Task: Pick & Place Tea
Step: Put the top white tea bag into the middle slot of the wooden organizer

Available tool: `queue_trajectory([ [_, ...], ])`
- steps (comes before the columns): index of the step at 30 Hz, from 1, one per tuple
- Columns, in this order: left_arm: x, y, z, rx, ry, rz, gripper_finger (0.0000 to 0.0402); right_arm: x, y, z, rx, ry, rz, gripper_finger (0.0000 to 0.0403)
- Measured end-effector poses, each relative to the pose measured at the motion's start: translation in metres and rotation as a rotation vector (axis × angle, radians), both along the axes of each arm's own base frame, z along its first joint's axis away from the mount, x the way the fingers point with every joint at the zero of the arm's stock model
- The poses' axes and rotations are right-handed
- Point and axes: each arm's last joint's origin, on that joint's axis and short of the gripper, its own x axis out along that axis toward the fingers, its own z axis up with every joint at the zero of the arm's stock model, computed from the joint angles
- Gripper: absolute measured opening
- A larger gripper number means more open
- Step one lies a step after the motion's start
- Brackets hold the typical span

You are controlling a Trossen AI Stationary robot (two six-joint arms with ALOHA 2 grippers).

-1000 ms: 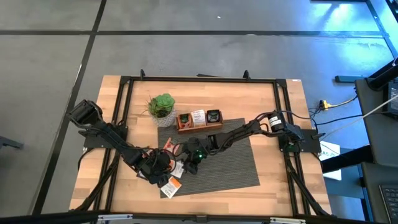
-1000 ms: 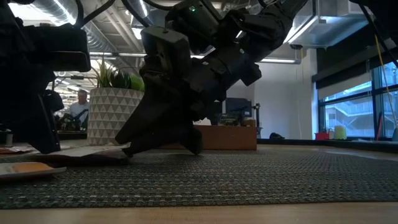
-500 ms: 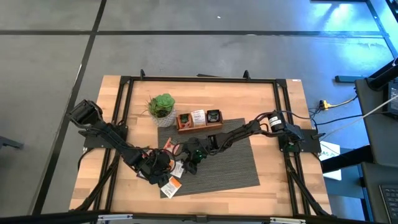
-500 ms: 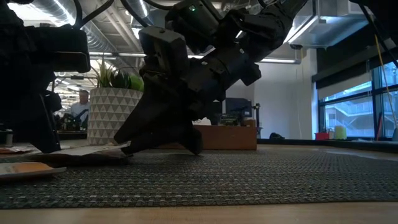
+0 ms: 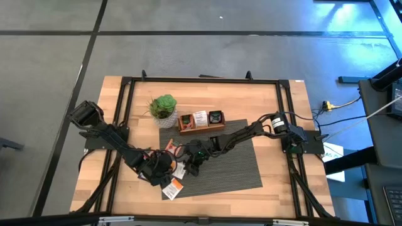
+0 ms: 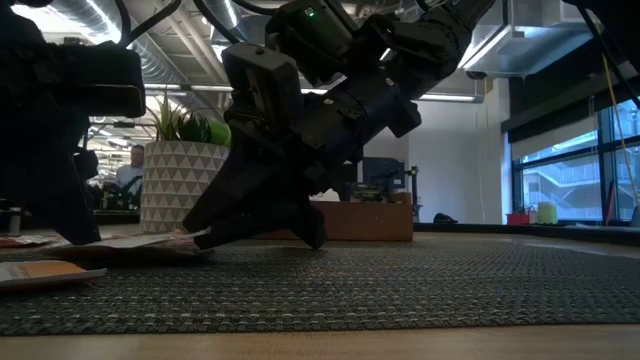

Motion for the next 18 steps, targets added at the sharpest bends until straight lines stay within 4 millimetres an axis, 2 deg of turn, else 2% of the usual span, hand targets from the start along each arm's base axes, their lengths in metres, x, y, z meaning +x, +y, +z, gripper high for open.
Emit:
queue_trajectory([
  [9, 0.0001, 0.0007, 0.0, 0.01, -0.005, 0.009, 0.0108, -0.0004, 0.0006, -0.0007, -0.037, -0.017, 0.03, 0.0011],
  [18, -0.0003, 0.0006, 0.0029, 0.005, -0.005, -0.018, 0.0111, -0.0016, 0.0008, 0.0039, -0.076, -0.049, 0.096, 0.0005],
])
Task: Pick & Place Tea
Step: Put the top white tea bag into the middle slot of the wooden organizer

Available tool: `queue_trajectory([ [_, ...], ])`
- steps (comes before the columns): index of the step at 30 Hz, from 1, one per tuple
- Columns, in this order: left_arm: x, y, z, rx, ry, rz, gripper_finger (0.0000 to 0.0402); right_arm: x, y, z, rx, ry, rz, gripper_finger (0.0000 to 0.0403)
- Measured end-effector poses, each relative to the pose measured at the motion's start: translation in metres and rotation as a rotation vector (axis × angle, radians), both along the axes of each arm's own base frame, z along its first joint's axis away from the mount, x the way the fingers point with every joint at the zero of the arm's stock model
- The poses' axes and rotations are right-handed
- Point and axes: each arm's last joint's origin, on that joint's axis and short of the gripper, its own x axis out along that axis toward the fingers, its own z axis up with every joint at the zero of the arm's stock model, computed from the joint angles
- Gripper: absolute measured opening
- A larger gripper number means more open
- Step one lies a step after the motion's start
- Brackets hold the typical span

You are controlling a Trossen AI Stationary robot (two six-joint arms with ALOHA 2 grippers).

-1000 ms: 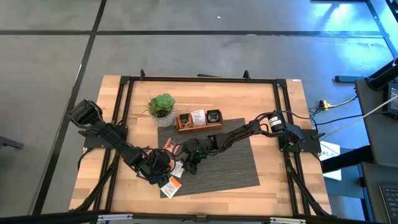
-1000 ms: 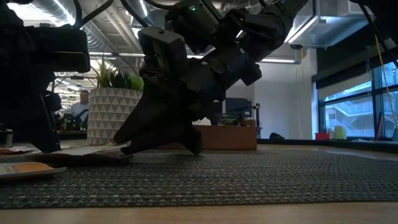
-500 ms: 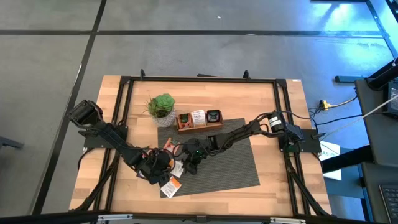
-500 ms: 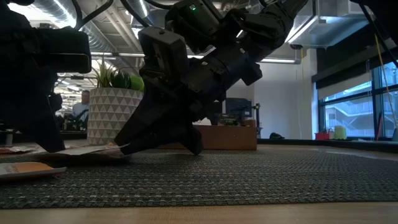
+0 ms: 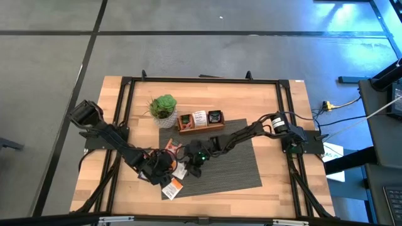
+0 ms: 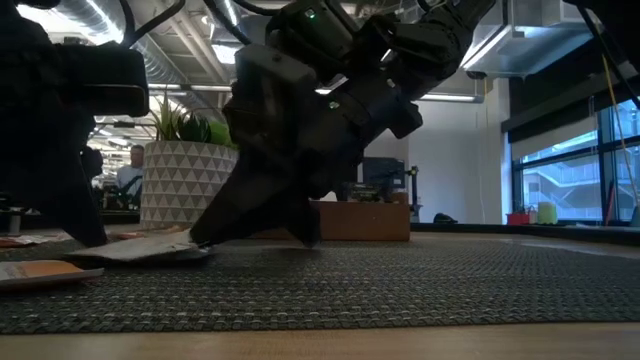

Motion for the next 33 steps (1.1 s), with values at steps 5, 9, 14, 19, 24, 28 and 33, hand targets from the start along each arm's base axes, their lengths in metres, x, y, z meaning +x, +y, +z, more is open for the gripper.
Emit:
queue_trajectory([
  [5, -0.001, 0.0, 0.011, -0.015, -0.027, -0.043, 0.0107, -0.005, -0.001, 0.024, -0.05, -0.031, 0.06, 0.0004],
  [9, 0.001, -0.003, 0.022, -0.019, -0.103, -0.114, 0.011, -0.013, -0.001, 0.039, -0.12, -0.023, 0.109, 0.0004],
  [14, 0.014, -0.008, 0.037, -0.036, -0.285, -0.161, 0.0111, -0.028, 0.003, 0.061, -0.335, -0.017, 0.174, 0.0002],
  [19, 0.026, -0.005, 0.05, -0.014, -0.43, -0.197, 0.011, -0.045, 0.015, 0.075, -0.528, 0.016, 0.224, 0.0002],
  [24, 0.034, 0.006, 0.052, 0.028, -0.456, -0.171, 0.0124, -0.053, 0.029, 0.076, -0.61, 0.035, 0.239, 0.0002],
  [28, 0.041, 0.019, 0.051, 0.07, -0.444, -0.135, 0.0145, -0.057, 0.037, 0.075, -0.615, 0.039, 0.262, 0.0001],
  [33, 0.046, 0.029, 0.05, 0.118, -0.43, -0.192, 0.0186, -0.057, 0.039, 0.075, -0.616, 0.039, 0.267, 0.0001],
])
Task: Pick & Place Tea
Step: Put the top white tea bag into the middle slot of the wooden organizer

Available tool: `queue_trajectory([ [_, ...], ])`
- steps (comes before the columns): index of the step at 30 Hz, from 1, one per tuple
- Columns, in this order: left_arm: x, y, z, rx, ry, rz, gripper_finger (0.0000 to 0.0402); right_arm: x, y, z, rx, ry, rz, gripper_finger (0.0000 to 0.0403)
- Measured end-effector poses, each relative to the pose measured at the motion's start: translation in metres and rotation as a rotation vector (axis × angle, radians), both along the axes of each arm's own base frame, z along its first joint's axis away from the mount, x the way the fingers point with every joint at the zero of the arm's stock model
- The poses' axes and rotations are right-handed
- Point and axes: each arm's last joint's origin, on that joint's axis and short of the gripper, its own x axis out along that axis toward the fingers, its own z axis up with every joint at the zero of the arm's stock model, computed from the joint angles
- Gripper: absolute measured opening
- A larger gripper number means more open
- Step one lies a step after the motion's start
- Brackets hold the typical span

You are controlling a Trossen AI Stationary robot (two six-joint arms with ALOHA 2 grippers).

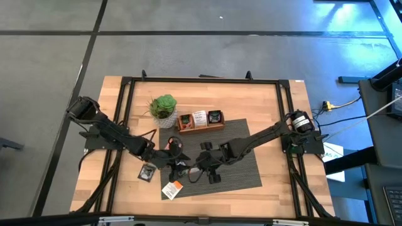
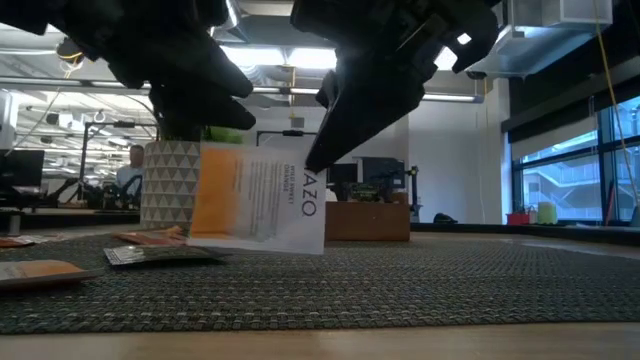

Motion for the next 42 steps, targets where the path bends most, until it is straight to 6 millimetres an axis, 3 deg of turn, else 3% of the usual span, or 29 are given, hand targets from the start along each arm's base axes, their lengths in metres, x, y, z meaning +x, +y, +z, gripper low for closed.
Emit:
queue_trajectory([
  [7, 0.003, 0.005, 0.0, 0.023, 0.009, -0.048, 0.022, 0.004, -0.003, 0.006, -0.043, -0.027, -0.04, 0.0002],
  [14, 0.004, 0.009, -0.001, 0.082, 0.014, -0.045, 0.0216, 0.011, -0.001, 0.025, -0.055, -0.064, -0.027, 0.0003],
  [21, 0.003, 0.009, -0.004, 0.062, 0.047, -0.058, 0.0202, 0.013, -0.001, 0.031, -0.063, -0.08, -0.011, 0.0004],
  [26, 0.002, 0.009, -0.004, 0.038, 0.055, -0.062, 0.0165, 0.013, -0.001, 0.031, -0.052, -0.077, -0.027, 0.0004],
  [39, 0.002, 0.009, -0.004, 0.042, 0.055, -0.072, 0.0011, 0.014, -0.001, 0.031, -0.045, -0.078, -0.037, 0.0005],
  [42, 0.002, 0.009, -0.004, 0.042, 0.055, -0.072, 0.0005, 0.014, -0.001, 0.031, -0.034, -0.08, -0.05, 0.0006],
])
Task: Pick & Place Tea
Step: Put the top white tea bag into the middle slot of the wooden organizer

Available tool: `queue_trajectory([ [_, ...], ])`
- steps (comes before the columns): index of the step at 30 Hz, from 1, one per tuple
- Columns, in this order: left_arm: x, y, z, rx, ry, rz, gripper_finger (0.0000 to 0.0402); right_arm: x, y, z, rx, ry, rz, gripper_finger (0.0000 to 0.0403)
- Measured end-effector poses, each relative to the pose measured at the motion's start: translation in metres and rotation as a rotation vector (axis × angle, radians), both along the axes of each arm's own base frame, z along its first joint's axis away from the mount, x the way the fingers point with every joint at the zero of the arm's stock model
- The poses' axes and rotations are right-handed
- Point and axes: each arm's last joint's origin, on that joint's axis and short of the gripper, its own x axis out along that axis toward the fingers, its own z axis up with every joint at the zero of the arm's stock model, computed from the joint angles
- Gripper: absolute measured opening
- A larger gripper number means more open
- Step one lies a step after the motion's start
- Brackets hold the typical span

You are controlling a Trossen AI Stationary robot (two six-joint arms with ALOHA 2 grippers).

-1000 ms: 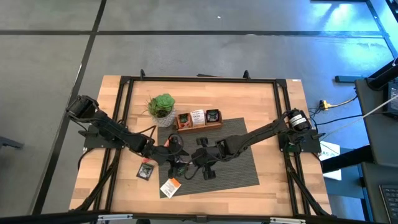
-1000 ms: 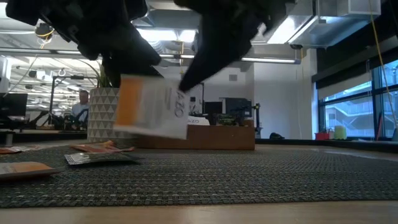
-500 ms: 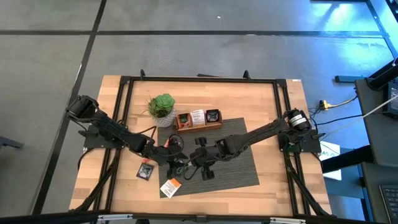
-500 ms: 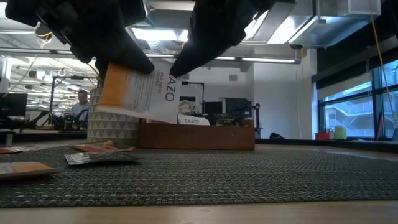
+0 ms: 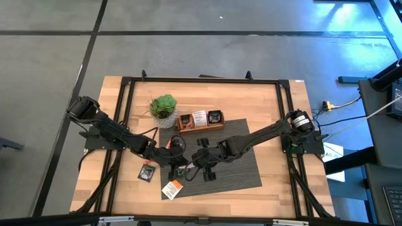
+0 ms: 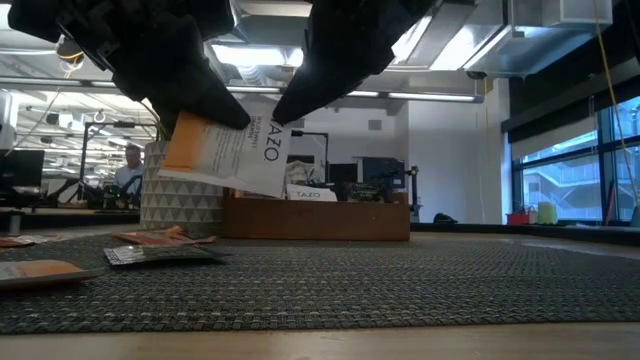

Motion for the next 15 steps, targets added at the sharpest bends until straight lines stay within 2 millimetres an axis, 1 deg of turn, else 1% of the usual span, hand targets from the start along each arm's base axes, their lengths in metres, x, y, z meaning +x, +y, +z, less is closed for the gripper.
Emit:
queue_trajectory([
  [4, 0.0, 0.0, 0.0, 0.0, 0.0, 0.0, 0.0003, 0.0, -0.001, 0.0, -0.001, 0.001, 0.022, 0.0022],
  [6, 0.0, 0.0, 0.0, 0.0, 0.0, 0.0, 0.0003, 0.0, -0.001, 0.0, 0.02, 0.009, 0.03, 0.0043],
  [10, 0.0, 0.0, 0.0, 0.022, -0.001, -0.014, 0.0003, -0.005, -0.002, 0.001, 0.029, 0.078, 0.022, 0.0104],
  [12, 0.0, 0.0, 0.0, 0.027, -0.004, -0.019, 0.0003, -0.01, -0.003, 0.008, 0.026, 0.097, 0.008, 0.0129],
  [15, 0.001, 0.0, 0.002, 0.022, -0.021, -0.016, 0.0002, -0.023, -0.007, 0.017, -0.002, 0.087, 0.0, 0.0154],
])
